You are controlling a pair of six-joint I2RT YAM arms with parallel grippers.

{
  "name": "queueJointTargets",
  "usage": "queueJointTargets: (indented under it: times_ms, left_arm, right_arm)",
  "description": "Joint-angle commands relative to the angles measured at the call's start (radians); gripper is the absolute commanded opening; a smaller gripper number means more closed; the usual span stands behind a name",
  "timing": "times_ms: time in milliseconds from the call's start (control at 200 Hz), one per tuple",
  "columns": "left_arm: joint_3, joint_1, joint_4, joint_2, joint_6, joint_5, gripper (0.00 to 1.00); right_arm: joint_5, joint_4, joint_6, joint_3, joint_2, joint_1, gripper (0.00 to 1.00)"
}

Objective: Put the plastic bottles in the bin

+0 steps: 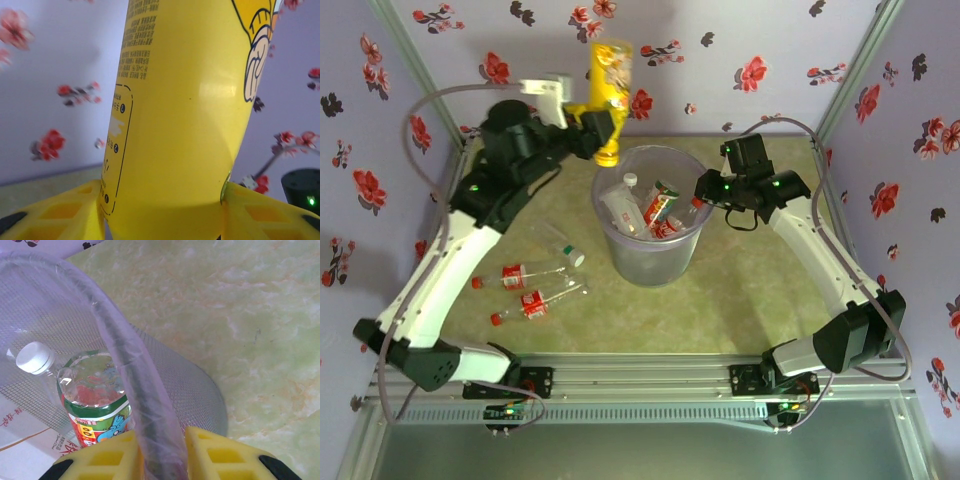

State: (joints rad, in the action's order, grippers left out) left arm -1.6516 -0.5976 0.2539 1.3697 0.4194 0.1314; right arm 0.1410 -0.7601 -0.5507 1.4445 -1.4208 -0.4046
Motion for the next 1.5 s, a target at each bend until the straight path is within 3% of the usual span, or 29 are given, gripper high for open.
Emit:
queueJointTargets:
  times_ms: [0,255,515,825,910,945,1025,1095,1310,1495]
  left_arm:
    - [0.064,-0.052,-0.112,0.032,0.062,0.005,0.38]
    - [0.158,-0.135,-0.146,0.089,0.111,0.011,0.37]
    - [0.328,-0.171,-0.317,0.114,0.276,0.073,0.35]
    - [0.450,-0.202,-0.338,0.114,0.296,0.064,0.37]
    - [0.456,-0.209,-0.284,0.108,0.260,0.067,0.46]
    - [0.456,-0.211,-0.269,0.103,0.232,0.082,0.55]
    - [0.438,-0.211,-0.223,0.085,0.156,0.138,0.88]
    - [0.407,-0.210,-0.175,0.064,0.094,0.135,0.99]
    - [0.290,-0.185,-0.103,0.060,0.033,0.066,0.99]
    - [0.211,-0.173,-0.141,0.132,0.036,0.022,0.82]
  right_arm:
    - [0.015,0.010,0.007,-0.004,0.026,0.001,0.28]
    - [0.019,0.012,0.014,-0.007,0.023,0.001,0.28]
    - [0.022,0.017,0.015,-0.003,0.013,0.001,0.28]
    - [0.026,0.025,0.013,-0.001,-0.007,0.001,0.27]
    - [0.027,0.026,0.014,0.003,-0.014,0.001,0.28]
    - [0.026,0.027,0.015,0.004,-0.014,0.001,0.28]
    - [0.026,0.028,0.015,0.006,-0.017,0.001,0.29]
    - [0.028,0.033,0.013,0.007,-0.019,0.001,0.30]
    - [0.030,0.039,0.007,0.002,-0.018,0.001,0.30]
    - [0.035,0.042,0.004,-0.003,-0.015,0.000,0.30]
